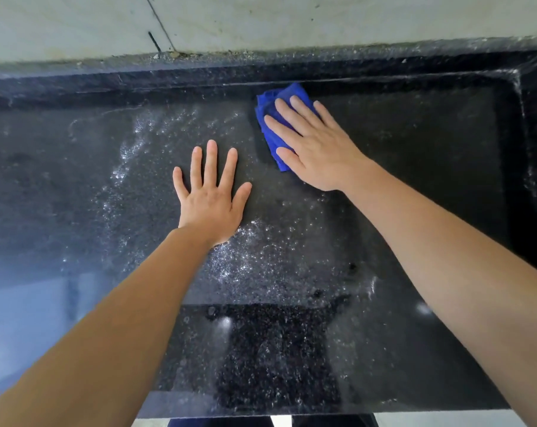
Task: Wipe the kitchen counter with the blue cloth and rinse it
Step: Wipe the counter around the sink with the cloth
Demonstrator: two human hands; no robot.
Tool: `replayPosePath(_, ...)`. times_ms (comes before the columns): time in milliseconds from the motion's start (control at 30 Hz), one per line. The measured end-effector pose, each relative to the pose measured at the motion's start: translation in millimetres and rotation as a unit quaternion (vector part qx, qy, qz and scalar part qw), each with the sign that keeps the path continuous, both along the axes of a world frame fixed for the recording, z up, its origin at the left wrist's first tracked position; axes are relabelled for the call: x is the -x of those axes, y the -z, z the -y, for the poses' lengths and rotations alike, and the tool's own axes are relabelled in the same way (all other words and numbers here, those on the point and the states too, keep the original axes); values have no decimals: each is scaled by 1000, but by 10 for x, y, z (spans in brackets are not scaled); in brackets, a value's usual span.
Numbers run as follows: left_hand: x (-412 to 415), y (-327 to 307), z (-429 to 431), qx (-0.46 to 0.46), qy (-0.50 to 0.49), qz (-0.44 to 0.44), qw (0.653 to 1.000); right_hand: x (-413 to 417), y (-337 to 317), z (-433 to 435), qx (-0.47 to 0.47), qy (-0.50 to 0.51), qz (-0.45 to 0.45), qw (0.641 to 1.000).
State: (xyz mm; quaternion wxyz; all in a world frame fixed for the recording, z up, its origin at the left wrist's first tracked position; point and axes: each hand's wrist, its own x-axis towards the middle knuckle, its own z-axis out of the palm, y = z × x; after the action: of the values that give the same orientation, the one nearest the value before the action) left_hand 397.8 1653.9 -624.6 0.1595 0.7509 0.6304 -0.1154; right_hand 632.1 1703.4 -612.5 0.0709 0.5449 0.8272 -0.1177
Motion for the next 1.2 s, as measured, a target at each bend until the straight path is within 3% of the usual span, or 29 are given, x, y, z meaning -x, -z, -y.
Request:
replayPosePath(100,0,-10,3,7,3,-6,1000,-861,2,240,-8,132,11,991)
replayPosePath(200,2,-3,-2,5,4,-11,1000,-1645,-59,474,34,300,37,953)
replayPosePath(333,-4,8,6,-2,1,-14,1000,-1550,-15,589,13,411,28,911)
replayPosePath(433,-21,-22,8,2,4,-24,1000,-932,-18,768,-5,371,9,929)
replayPosePath(600,-23,-56,-4,18,-6,-25,999,125,11,1309,-22,165,-22,986)
replayPosePath(767,-34,-130,-21,47,-13,-23,999,-326,42,1365,-20,57,-18,998)
replayPosePath(1000,-84,-310,119,22,-35,15,999,-1329,-11,1419,24,324,23,945)
replayPosePath(1133,105,-321,594,-17,-40,62,997,-735,39,1648,-23,398,18,917)
replayPosePath(1200,229,-304,896,-41,-46,76,995,-220,11,1878,-30,376,10,926)
